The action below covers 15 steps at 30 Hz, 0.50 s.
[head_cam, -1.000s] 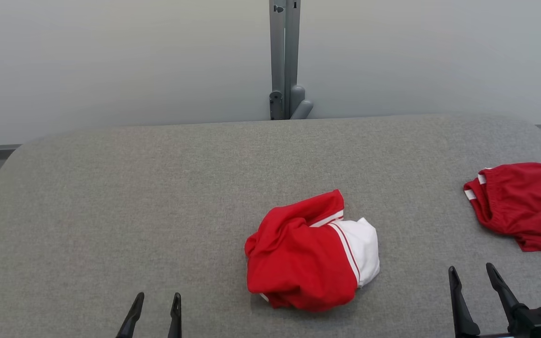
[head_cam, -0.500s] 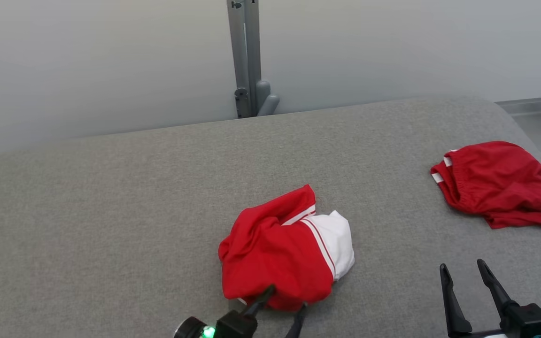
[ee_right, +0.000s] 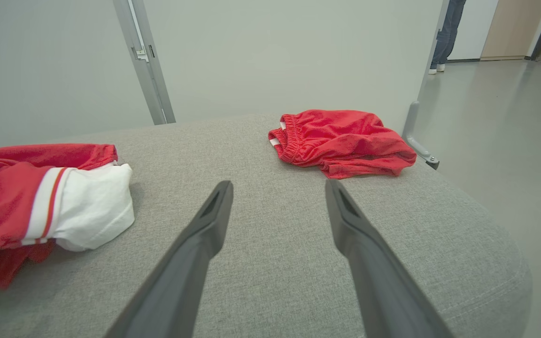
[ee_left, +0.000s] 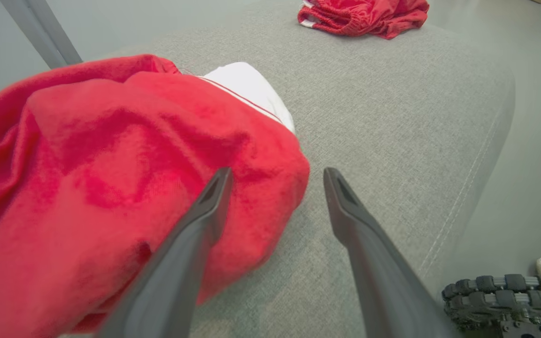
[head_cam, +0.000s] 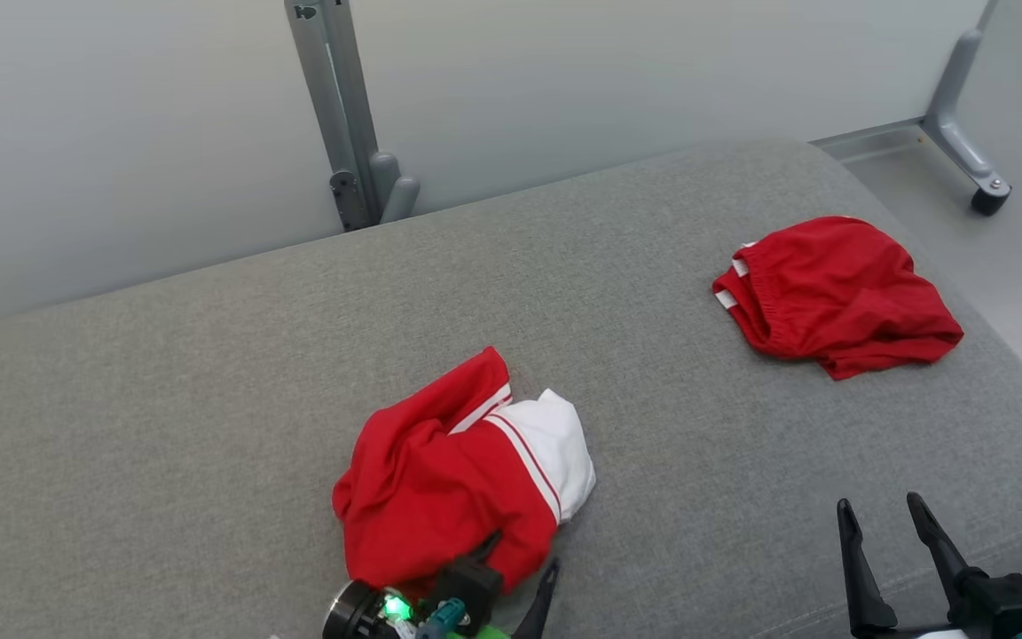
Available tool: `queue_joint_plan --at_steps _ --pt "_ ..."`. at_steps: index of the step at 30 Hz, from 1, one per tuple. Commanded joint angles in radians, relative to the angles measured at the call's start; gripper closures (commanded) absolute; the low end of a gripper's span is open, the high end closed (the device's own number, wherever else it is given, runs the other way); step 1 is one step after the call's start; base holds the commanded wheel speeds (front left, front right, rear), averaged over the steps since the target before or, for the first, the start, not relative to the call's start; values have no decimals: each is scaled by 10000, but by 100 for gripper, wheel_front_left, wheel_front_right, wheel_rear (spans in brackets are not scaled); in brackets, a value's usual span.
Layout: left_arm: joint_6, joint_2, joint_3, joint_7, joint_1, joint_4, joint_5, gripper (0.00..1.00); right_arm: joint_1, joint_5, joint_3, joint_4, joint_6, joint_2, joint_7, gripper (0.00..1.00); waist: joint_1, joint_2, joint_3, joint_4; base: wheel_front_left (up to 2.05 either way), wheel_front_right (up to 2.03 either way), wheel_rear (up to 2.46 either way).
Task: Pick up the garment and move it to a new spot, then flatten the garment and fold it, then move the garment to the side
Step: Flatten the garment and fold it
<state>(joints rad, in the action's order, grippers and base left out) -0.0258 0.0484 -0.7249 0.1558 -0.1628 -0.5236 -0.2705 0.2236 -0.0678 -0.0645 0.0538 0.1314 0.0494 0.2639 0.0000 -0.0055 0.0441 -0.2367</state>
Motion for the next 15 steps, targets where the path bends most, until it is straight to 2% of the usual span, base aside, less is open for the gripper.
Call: queue_joint_plan --at_steps 1,5,6,8,9,15 --pt "-139 41 -30 81 -283 -199 10 0 -62 -73 -10 17 -13 23 4 0 0 55 -87 -192 0 0 0" --pt "-298 45 -157 137 -643 -1102 -60 0 -88 -163 -18 63 -13 21 5 0 0 55 -112 -248 0 0 0" --pt "-332 43 -187 165 -735 -1290 -93 8 -93 -190 -15 79 -13 21 4 0 0 55 -116 -253 0 0 0" --pt "-401 43 -246 235 -895 -1674 -152 62 -100 -238 -9 111 -13 23 4 0 0 55 -116 -253 0 0 0" --pt "-413 43 -251 290 -976 -1822 -193 100 -101 -254 -8 119 -13 23 5 0 0 55 -114 -248 0 0 0" --pt "-430 40 50 716 -1351 -1648 -878 100 -60 -384 -91 144 -13 23 4 0 0 55 -96 -161 0 0 0"
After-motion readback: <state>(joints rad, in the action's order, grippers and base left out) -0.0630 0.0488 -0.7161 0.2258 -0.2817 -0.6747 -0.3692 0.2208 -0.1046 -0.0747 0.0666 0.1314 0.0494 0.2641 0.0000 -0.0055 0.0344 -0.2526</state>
